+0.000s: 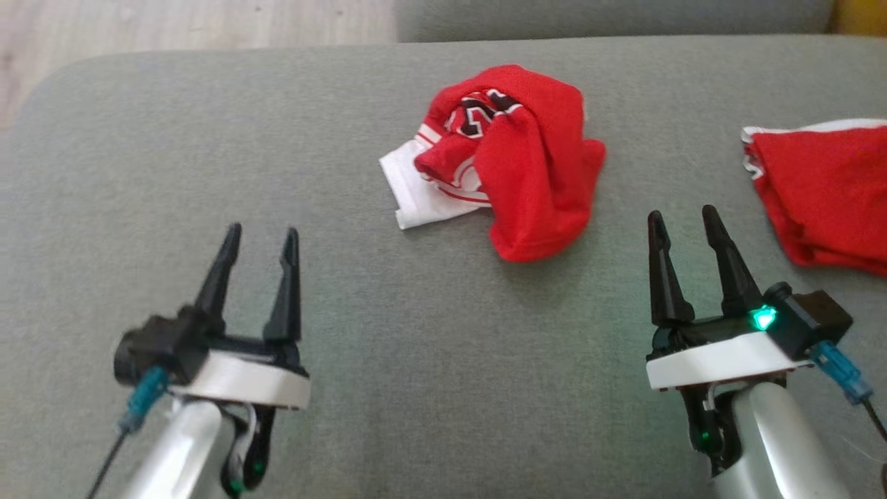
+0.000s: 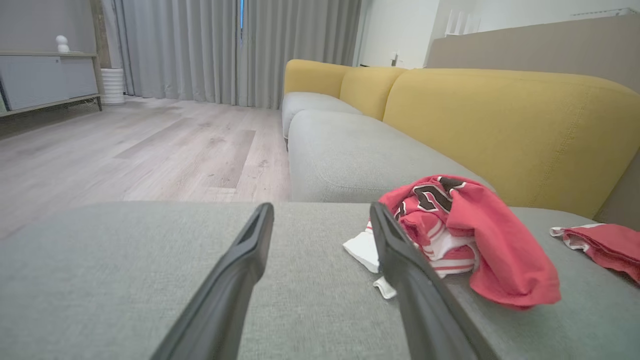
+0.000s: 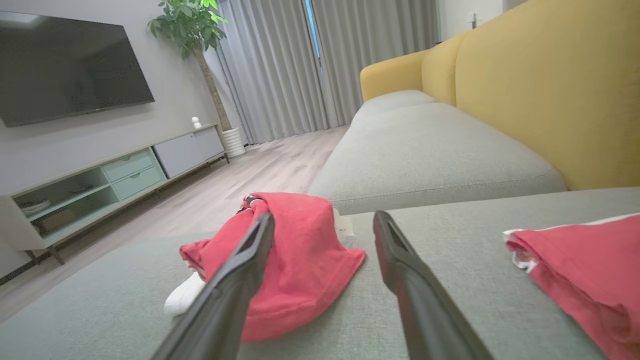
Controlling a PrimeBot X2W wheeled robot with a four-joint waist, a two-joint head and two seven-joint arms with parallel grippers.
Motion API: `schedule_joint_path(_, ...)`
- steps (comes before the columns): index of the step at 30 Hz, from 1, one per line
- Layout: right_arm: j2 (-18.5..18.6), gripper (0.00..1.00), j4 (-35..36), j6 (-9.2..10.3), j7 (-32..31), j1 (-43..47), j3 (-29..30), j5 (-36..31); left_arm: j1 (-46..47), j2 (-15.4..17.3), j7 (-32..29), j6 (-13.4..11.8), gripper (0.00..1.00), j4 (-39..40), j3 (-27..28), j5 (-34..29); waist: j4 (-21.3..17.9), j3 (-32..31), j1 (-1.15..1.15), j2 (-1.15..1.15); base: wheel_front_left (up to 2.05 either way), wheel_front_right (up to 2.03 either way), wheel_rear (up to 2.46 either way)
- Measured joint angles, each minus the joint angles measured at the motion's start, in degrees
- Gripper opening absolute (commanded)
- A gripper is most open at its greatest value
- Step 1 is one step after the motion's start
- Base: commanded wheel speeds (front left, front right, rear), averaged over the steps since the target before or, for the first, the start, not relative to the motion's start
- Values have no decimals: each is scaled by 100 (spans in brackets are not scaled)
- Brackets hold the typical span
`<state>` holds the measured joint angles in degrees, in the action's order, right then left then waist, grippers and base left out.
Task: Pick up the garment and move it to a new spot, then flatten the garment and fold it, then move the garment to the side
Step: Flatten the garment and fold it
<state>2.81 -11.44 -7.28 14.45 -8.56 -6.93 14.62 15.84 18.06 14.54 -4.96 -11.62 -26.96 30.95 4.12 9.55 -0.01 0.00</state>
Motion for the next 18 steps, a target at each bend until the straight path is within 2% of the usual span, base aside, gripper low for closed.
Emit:
schedule_joint_path(7, 1, 100, -142, 0, 0, -28, -290, -105, -215, -390, 0, 305, 100, 81, 396, -409, 217, -25, 0, 0, 0, 0, 0)
schedule_joint_path(13, 2, 100, -1000, 0, -224, -357, -1104, -361, -215, -662, 0, 558, 100, -24, 633, -639, 308, 66, 1, 0, 0, 0, 0)
schedule_joint_path(18, 10, 100, -1741, 0, -457, -1038, -1314, -670, -209, -882, 0, 767, 100, -177, 731, -802, 436, 167, 2, 0, 0, 0, 0)
